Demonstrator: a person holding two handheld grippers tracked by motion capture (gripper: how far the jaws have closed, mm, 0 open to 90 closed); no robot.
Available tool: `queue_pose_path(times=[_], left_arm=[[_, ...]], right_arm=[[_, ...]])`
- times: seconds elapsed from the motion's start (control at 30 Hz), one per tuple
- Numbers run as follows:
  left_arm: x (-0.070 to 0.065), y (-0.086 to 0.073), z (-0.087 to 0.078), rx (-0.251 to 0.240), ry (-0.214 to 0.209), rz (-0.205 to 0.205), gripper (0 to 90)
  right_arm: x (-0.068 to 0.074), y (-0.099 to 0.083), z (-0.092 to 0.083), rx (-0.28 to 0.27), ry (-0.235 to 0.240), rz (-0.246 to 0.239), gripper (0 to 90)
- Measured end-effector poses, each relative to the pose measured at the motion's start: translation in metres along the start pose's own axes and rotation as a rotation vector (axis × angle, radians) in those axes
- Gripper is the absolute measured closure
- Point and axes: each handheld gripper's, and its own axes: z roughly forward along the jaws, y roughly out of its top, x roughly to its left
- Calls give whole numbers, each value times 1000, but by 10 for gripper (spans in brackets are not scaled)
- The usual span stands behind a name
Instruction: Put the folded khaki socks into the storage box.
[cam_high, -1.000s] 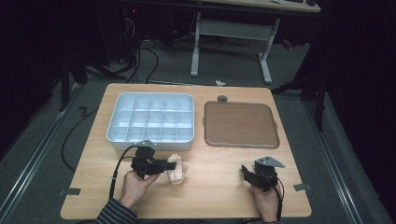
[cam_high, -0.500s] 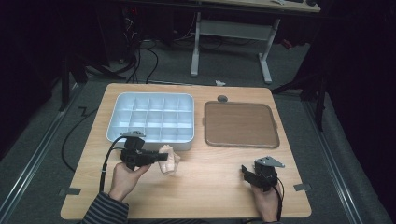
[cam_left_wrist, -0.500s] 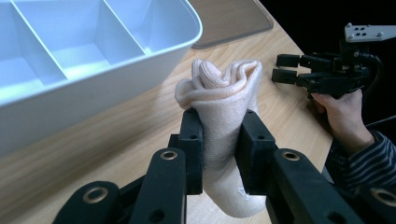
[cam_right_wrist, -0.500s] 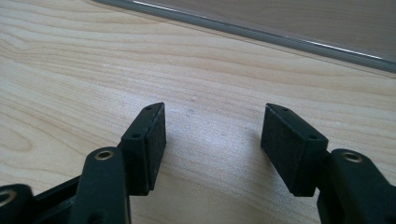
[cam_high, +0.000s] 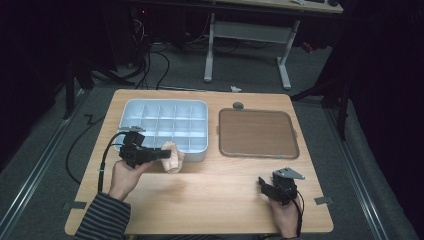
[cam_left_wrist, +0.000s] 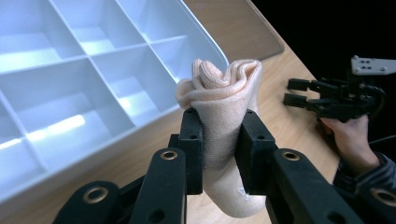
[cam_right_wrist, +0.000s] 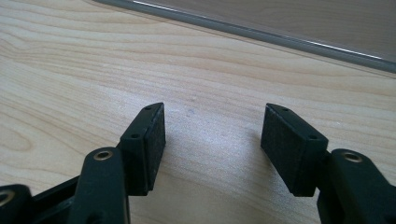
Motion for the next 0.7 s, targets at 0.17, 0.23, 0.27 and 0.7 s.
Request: queue_pose_path(times=[0.17, 0.23, 0.27, 0.7], left_arm=[[5, 16, -1, -4, -7, 8, 745], [7, 23, 0, 10, 9, 28, 746], [8, 26, 1, 15, 18, 31, 746], [27, 36, 8, 36, 36, -4, 746]], right_arm=[[0, 0, 0, -1, 0, 1, 403], [0, 0, 0, -1, 0, -2, 403], [0, 0, 0, -3, 0, -6, 402], [0, 0, 0, -1, -1, -4, 402]])
